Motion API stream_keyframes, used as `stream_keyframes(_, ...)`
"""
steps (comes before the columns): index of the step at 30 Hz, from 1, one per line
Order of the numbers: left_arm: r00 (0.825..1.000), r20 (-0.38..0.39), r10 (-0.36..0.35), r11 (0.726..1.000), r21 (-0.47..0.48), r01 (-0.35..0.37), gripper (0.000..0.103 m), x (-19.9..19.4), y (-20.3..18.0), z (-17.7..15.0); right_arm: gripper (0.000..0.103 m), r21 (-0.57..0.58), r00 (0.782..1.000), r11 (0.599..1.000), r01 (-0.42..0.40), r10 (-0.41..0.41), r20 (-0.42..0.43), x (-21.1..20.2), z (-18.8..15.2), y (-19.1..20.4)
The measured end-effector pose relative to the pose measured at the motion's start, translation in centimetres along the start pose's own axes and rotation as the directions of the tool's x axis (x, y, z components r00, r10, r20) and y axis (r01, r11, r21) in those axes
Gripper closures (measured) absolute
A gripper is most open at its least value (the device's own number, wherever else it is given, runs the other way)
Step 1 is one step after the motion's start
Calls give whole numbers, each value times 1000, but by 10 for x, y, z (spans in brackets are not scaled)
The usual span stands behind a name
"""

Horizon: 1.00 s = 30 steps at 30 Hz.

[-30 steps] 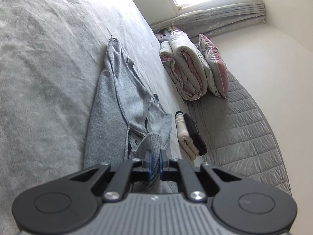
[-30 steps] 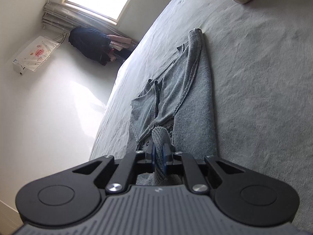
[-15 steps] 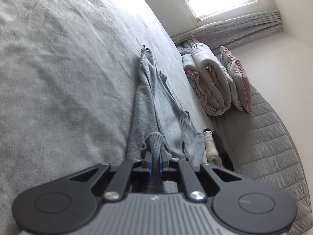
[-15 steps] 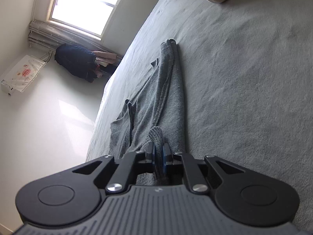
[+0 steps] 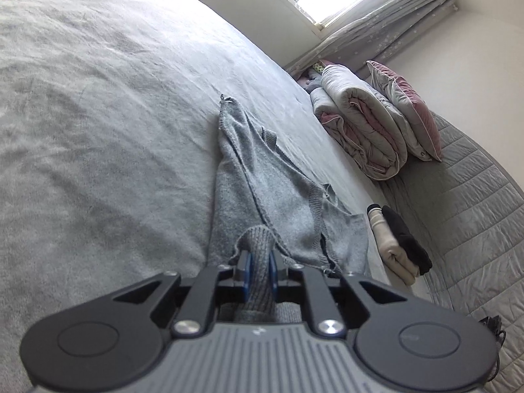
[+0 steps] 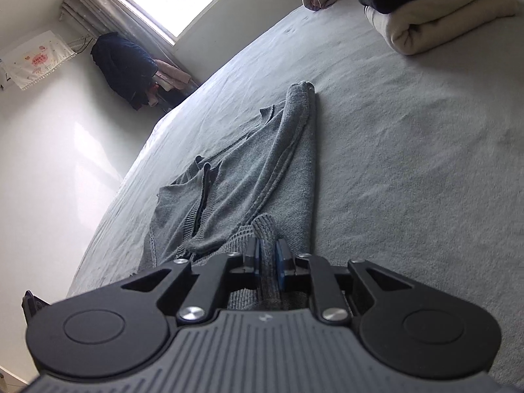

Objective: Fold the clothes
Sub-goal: 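Lower the hem onto the sweater body and open both tools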

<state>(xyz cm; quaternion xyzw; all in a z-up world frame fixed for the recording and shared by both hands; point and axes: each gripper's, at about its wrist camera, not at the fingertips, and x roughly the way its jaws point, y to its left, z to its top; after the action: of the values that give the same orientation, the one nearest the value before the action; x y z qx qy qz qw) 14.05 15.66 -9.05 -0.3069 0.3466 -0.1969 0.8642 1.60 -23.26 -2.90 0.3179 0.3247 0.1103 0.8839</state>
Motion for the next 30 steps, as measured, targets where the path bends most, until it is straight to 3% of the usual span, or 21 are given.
stream_keyframes(2,998,49,25,999,42,-27,58,-9,-11,1,85,-66,999,997,29,-28,20,-4,0,11)
stream_keyframes(3,997,75,34,997,66,-39,53,-14,-16,0,83,-100,998,994,48,-44,41,-9,-1,17)
stream_keyframes(5,994,109,30,990,133,-44,47,-22,-29,-1,63,-174,994,982,74,-59,90,-17,-5,28)
stream_keyframes(6,993,115,21,986,164,-40,45,-25,-34,-2,43,-209,992,974,84,-61,113,-20,-7,33)
stream_keyframes(7,993,118,12,980,197,-35,43,-28,-40,-3,40,-246,990,965,91,-61,130,-22,-9,39)
stream_keyframes(11,997,78,-20,939,344,-8,40,-26,-61,-17,40,-372,992,924,91,-50,118,-5,-17,61)
stream_keyframes(14,1000,22,-11,917,399,2,39,-14,-70,-28,40,-434,995,897,84,-50,89,7,-25,69)
stream_keyframes(17,999,-31,37,913,407,-21,38,-2,-65,-34,40,-468,994,878,104,-83,64,14,-31,68)
stream_keyframes(20,999,-35,40,913,407,-22,38,0,-60,-39,40,-467,990,874,135,-134,37,22,-32,57)
stream_keyframes(30,998,-44,33,932,361,-15,33,-16,-61,-33,38,-424,994,899,106,-105,27,5,-27,51)
